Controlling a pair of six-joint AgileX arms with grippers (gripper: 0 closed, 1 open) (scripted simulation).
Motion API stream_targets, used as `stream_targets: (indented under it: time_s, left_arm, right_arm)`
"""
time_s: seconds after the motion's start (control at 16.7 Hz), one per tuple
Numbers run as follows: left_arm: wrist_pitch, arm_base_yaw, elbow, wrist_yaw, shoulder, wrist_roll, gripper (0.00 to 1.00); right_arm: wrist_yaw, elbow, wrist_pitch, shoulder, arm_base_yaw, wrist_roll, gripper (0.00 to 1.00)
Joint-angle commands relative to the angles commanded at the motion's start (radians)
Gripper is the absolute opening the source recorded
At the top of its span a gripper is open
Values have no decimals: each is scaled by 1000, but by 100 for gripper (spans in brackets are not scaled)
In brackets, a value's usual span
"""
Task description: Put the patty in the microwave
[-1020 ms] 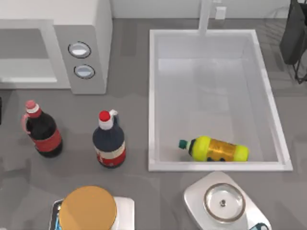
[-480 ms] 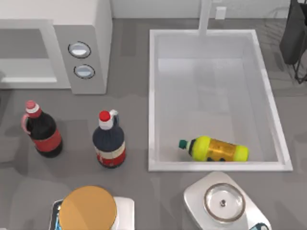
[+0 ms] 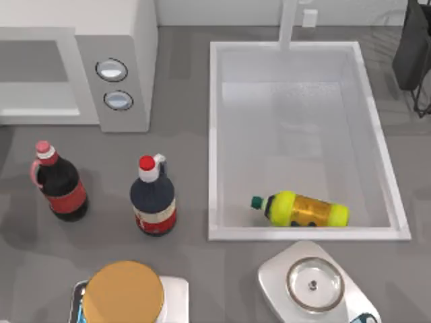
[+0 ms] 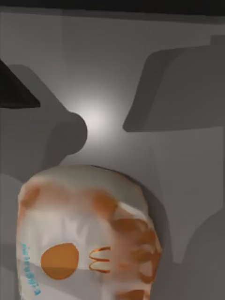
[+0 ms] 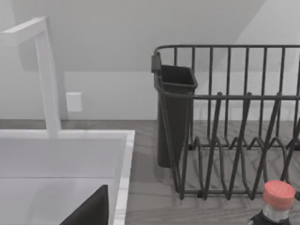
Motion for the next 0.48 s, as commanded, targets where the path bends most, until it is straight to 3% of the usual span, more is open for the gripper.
stream_targets:
  time_s: [0.48]
  left_arm:
    - [231, -33, -107, 0, 124, -28, 100]
  right_arm:
    - [0, 0, 0, 0, 0, 0, 100]
